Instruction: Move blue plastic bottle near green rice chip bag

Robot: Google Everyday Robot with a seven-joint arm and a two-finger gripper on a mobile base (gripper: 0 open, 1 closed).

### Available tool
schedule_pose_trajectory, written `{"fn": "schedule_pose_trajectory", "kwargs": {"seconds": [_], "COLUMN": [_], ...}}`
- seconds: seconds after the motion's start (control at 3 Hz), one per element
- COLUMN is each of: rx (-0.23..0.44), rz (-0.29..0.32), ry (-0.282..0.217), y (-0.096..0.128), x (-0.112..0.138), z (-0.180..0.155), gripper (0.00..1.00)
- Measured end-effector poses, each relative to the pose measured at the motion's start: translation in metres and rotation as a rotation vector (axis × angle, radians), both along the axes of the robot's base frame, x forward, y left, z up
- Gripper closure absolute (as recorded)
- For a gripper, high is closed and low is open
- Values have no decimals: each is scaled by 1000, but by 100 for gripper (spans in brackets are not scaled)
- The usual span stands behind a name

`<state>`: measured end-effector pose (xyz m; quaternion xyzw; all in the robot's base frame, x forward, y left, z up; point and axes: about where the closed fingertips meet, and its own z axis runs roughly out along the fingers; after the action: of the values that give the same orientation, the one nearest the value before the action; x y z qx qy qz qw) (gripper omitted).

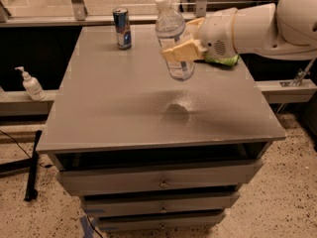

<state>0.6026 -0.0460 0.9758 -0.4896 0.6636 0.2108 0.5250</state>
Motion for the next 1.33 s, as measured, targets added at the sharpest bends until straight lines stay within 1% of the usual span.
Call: {"fn": "schedule_pose_trajectory", "kwargs": {"seconds": [0.33, 0.67, 1.0, 1.33], "rx": [7, 64, 148, 231], "rz": [-15, -69, -131, -179], "ry": [-27, -49, -87, -119], "y": [-18, -71, -130, -173], "x": [7, 13, 16, 23], "z": [13, 39, 64, 73], "gripper": [100, 100, 100, 100]}}
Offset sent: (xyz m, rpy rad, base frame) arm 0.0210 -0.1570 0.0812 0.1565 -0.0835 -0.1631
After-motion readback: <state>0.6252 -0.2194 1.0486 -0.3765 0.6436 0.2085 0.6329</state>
